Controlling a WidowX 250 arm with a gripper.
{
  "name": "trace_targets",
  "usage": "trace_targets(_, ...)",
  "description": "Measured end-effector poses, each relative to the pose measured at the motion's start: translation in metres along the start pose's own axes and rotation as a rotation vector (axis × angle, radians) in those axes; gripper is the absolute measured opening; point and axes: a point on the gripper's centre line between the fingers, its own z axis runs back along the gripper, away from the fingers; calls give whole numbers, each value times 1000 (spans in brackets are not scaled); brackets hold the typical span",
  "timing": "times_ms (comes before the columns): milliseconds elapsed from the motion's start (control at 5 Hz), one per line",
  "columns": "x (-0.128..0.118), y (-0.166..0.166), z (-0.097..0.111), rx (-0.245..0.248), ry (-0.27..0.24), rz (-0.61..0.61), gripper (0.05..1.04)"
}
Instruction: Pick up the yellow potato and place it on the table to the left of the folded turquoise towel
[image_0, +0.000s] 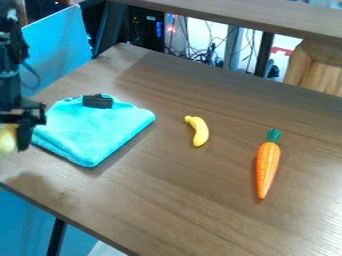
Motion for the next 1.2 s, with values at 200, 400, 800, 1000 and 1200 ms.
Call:
trace_targets(200,7,-5,-12,-61,-24,18,713)
trace_targets(400,12,-10,-25,-81,-24,11,713)
trace_targets(800,14,-7,-31,-46,9,32,713)
trace_targets(1000,12,-5,-31,-31,18,37,769)
trace_targets(1200,10,-5,-30,-28,26,35,992)
